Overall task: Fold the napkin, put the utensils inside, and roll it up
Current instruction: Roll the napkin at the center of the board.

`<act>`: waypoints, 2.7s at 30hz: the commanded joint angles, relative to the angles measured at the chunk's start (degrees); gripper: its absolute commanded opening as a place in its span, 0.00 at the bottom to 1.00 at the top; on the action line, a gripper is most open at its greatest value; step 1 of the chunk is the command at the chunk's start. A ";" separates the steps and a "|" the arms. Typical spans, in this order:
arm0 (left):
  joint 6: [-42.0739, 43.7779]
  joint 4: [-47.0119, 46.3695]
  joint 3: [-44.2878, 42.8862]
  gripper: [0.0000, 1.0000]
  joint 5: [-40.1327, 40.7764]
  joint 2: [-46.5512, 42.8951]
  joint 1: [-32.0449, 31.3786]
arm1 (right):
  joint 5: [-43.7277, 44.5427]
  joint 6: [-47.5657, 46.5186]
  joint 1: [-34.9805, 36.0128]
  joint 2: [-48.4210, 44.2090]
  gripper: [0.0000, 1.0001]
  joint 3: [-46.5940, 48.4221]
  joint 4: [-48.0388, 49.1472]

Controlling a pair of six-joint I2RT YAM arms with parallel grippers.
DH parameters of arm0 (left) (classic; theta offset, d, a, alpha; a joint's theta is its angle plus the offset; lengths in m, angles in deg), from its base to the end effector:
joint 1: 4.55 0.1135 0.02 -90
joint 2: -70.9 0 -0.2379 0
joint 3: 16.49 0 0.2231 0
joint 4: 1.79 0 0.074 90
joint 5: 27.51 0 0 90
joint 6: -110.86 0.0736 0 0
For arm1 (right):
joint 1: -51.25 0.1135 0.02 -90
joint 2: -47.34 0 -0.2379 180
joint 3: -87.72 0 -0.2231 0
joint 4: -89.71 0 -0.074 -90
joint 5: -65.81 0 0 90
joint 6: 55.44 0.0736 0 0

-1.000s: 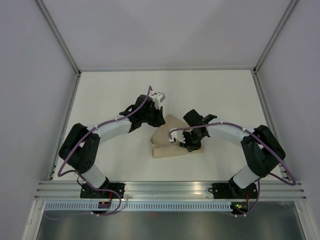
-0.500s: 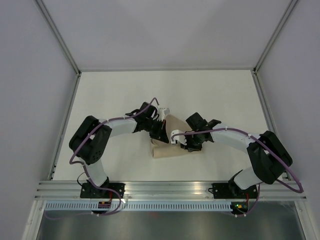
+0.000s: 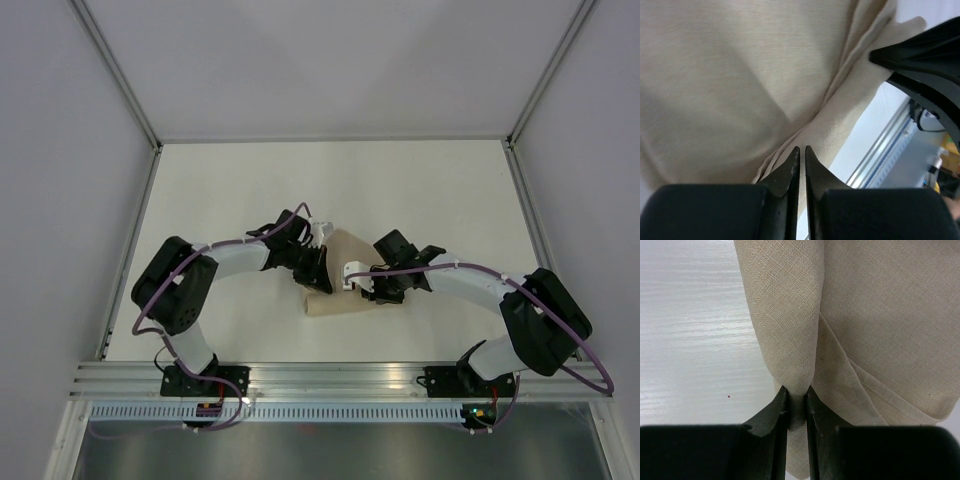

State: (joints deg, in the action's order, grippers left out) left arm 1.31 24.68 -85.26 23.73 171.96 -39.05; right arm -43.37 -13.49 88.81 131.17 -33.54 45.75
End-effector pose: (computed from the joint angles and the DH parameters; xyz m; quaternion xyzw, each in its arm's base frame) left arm 0.2396 -0.2206 0.1155 0.2068 0.8892 -0.4001 0.0811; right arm 0.1817 0.1702 0.1214 -0.6811 0.6908 0.1467 0.1935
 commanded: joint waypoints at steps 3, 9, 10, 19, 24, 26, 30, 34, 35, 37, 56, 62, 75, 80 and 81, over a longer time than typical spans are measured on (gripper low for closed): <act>-8.20 1.43 3.85 0.22 14.92 -12.61 1.97 | 6.52 0.50 -0.03 3.53 0.05 -4.46 -1.53; -15.42 -3.49 12.82 0.32 16.35 -23.17 5.76 | 6.79 0.68 -0.03 4.32 0.05 -4.37 -1.35; -15.78 -3.40 14.13 0.33 16.79 -24.58 5.85 | 6.79 0.68 -0.03 4.67 0.05 -4.29 -1.17; -15.35 -2.53 19.59 0.41 22.06 -27.32 5.94 | 7.31 0.86 -0.03 5.82 0.05 -3.58 -0.73; -13.41 -4.10 19.51 0.43 20.23 -23.89 5.94 | 7.31 0.86 -0.03 6.08 0.05 -3.50 -0.65; -13.06 -6.38 19.68 0.43 19.34 -23.19 5.94 | 7.40 0.86 0.06 6.08 0.05 -3.41 -0.47; -11.83 -6.92 18.45 0.43 17.93 -20.73 5.85 | 7.31 0.86 -0.03 6.17 0.04 -3.50 -0.56; -11.12 -6.48 16.78 0.43 18.55 -18.18 5.94 | 7.40 0.86 -0.03 5.90 0.04 -3.50 -0.56; -10.95 -6.22 16.52 0.43 18.46 -17.74 5.94 | 7.40 0.86 0.06 5.82 0.05 -3.67 -0.64; -10.68 -6.04 15.82 0.42 18.81 -16.34 5.94 | 7.40 0.86 -0.03 5.64 0.05 -3.67 -0.73; -8.31 -7.80 9.84 0.02 13.89 -7.54 5.94 | 4.25 -0.81 -0.12 5.38 0.00 -3.06 -2.40; -6.99 -5.08 6.77 0.02 15.56 -5.96 6.20 | -1.91 -5.99 -0.47 5.37 0.01 -0.25 -9.59; -5.85 -2.79 4.74 0.02 16.44 -5.17 7.34 | -5.86 -8.72 -3.19 17.76 0.00 8.62 -19.09; -5.50 -2.52 4.65 0.06 17.57 -6.30 7.34 | -6.40 -7.67 -4.60 21.98 0.00 11.97 -20.08; -5.50 -2.61 4.83 0.14 18.19 -8.22 7.34 | -6.31 -7.58 -5.04 22.25 0.01 12.15 -19.89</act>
State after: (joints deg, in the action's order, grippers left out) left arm -5.97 21.53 -78.33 39.70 165.99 -32.28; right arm -52.53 -19.67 83.81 147.61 -17.74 27.52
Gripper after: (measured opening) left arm 0.091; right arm 0.216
